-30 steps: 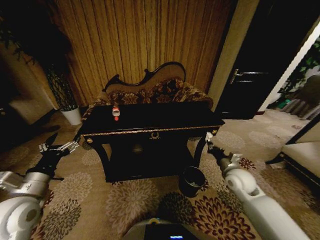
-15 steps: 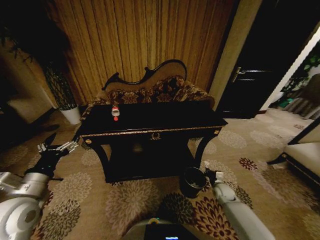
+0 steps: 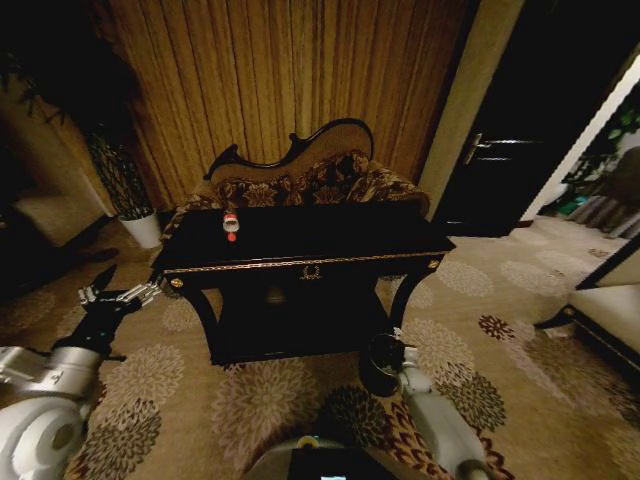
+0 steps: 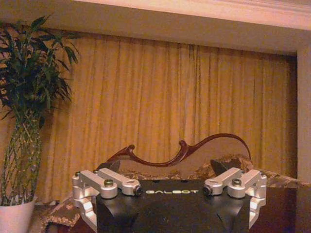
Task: Move to the front of the table and place the trash on the table into the trash bin.
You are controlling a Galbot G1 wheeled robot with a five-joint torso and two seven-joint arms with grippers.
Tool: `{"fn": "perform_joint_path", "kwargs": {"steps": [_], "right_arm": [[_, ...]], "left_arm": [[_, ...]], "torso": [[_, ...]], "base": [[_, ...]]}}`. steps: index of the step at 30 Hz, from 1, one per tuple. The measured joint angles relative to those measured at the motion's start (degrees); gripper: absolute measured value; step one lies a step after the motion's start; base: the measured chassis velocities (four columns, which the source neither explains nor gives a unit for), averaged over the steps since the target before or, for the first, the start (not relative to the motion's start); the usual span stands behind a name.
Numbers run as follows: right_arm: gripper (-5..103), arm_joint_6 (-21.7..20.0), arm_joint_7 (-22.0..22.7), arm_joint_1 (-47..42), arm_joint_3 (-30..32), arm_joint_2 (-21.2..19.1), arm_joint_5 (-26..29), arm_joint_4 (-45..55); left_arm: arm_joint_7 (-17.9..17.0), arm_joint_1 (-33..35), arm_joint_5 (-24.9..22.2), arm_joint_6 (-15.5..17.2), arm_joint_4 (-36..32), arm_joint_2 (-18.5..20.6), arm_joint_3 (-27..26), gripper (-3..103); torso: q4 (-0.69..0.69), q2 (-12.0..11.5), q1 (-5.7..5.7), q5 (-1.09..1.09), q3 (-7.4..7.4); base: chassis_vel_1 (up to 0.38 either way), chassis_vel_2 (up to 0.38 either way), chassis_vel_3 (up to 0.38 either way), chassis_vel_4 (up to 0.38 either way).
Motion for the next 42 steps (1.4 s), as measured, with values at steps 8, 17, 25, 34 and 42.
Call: {"fn": "perform_joint_path", "kwargs": {"steps": [8, 17, 25, 34, 42], "right_arm": [[46, -0.5, 0.0, -0.6, 0.0, -1.2, 0.1, 1.2], [84, -1.5, -0.1, -1.7, 0.3, -2.1, 0.5, 2.4], [100, -2.0, -0.2, -1.9, 0.1, -2.2, 0.9, 3.3], [100, -2.2, -0.2, -5.7, 0.9, -4.5, 9.3, 14.5], [100, -4.1, -1.0, -13.7, 4.7, -13.0, 17.0, 45.1]], "left_arm": [[0.0, -0.2, 0.0, -0.1, 0.1, -0.2, 0.6, 100], [0.3, -0.5, 0.0, -0.1, 0.3, -0.2, 1.0, 100], [0.5, -0.4, 0.0, -0.1, 0.2, -0.1, 1.0, 100], [0.4, -0.3, -0.1, -0.1, 0.7, 0.1, 0.2, 100], [0.3, -0.2, -0.3, -0.4, 1.4, -0.2, -0.7, 100]], "torso": [[0.01, 0.0, 0.00, 0.00, 0.00], [0.01, 0.0, 0.00, 0.01, 0.00], [0.02, 0.0, 0.00, 0.01, 0.00], [0.04, 0.0, 0.00, 0.03, 0.00], [0.03, 0.0, 0.00, 0.03, -0.01]], "base": [[0.000, 0.000, 0.000, 0.000], [0.000, 0.000, 0.000, 0.000], [0.000, 0.000, 0.000, 0.000], [0.000, 0.000, 0.000, 0.000], [0.000, 0.000, 0.000, 0.000]]}}
